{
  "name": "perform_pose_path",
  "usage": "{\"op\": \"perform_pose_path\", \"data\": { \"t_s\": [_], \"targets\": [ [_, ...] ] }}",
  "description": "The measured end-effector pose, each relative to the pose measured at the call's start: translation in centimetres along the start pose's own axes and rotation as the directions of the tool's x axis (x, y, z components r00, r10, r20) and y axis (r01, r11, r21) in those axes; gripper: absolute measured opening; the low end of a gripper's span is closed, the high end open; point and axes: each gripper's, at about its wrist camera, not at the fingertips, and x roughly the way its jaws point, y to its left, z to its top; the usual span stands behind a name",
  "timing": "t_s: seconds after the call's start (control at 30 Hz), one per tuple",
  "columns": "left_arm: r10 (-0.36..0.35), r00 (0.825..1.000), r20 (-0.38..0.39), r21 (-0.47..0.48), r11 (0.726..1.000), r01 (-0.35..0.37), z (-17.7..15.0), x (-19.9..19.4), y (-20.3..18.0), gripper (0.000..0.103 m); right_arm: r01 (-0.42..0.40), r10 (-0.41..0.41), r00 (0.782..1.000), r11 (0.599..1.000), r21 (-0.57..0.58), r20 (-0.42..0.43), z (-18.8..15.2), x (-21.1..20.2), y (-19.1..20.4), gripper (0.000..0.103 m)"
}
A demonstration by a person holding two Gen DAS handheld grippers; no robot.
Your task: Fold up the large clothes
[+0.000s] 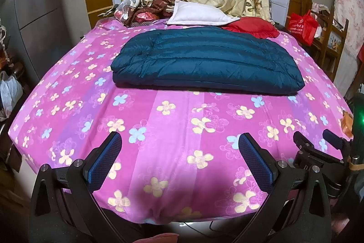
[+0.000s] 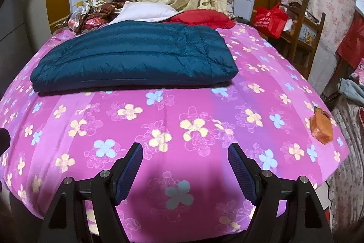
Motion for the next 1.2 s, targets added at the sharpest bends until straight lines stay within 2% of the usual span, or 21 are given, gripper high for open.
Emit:
{"op": "perform_pose_path", "data": {
  "t_s": [1.2],
  "targets": [
    [0.022,0.999,-0.029,0.008,1.0,-0.022,-0.45,0.78,0.21,0.102,-0.01,0.01,1.0,1.0,0.003,-0.005,-0.11,0.32,-0.07,0.075]
  ]
}}
